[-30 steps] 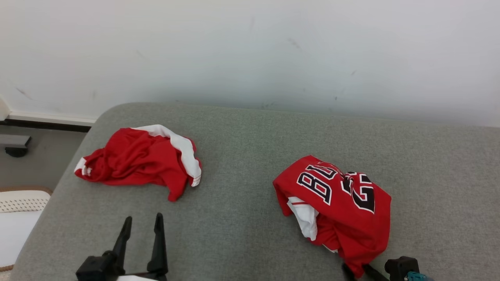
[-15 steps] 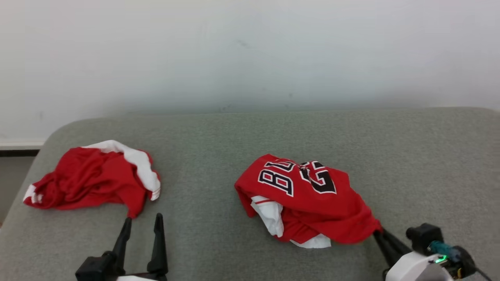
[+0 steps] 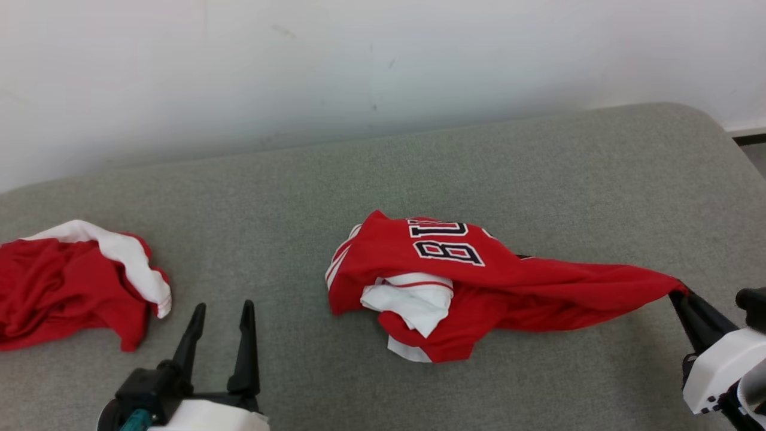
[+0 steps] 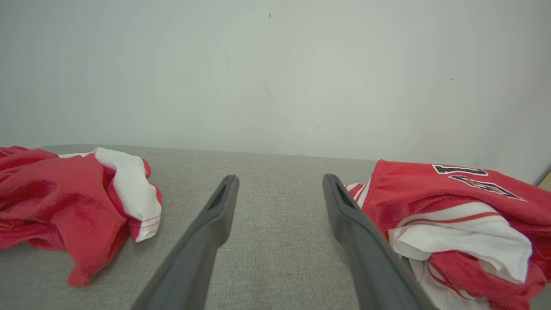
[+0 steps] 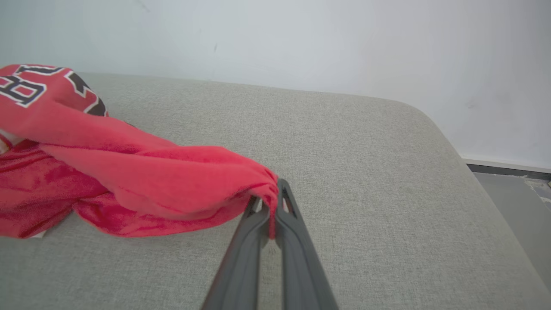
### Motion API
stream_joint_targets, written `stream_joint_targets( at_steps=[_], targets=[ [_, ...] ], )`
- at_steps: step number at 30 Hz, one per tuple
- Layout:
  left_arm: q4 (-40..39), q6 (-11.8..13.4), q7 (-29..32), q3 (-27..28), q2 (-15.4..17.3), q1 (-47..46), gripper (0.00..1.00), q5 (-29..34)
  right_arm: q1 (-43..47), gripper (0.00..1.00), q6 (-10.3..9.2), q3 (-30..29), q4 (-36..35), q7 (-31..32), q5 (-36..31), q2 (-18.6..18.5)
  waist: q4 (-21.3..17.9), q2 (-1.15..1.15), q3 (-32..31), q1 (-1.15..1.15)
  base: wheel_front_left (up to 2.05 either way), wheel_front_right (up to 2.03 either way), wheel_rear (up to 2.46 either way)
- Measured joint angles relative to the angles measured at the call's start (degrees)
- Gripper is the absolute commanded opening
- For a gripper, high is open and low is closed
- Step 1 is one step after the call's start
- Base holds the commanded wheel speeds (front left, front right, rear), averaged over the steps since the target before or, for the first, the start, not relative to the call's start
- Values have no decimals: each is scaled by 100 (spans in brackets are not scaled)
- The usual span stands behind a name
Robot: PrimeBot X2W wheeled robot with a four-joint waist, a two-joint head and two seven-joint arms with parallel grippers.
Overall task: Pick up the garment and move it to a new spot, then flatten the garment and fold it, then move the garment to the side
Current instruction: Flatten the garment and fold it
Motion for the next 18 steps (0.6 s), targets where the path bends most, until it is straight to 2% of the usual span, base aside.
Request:
stream_joint_targets(
  at_steps=[5, 11, 12, 13, 14, 15, 18],
  targets=[
    [4, -108, 0, 24, 7, -210, 100, 115, -191, 0, 0, -208, 315, -31, 231, -119, -30, 0, 374, 0, 0, 0, 0],
    [45, -199, 0, 31, 11, -400, 100, 232, -568, 0, 0, -371, 1036, -302, 361, -174, 48, 0, 727, 1, 0, 0, 0],
    [53, -205, 0, 25, 12, -421, 100, 245, -623, 11, 0, -366, 1163, -331, 383, -172, 73, 0, 751, 1, 0, 0, 0],
    [63, -222, 0, 22, 11, -437, 100, 248, -673, 33, -1, -343, 1261, -369, 385, -167, 96, 0, 765, 1, 0, 0, 0],
    [78, -229, 0, 16, 11, -446, 100, 254, -720, 87, 0, -323, 1360, -412, 383, -147, 113, 0, 767, 1, 0, 0, 0],
    [101, -230, 0, 9, 11, -449, 100, 254, -771, 100, 0, -291, 1460, -436, 383, -126, 121, 0, 750, 1, 0, 0, 0],
    [145, -238, 0, -16, 8, -450, 100, 253, -854, 100, -1, -188, 1606, -635, 382, -99, 135, 0, 651, 1, 0, 0, 0]
  ],
)
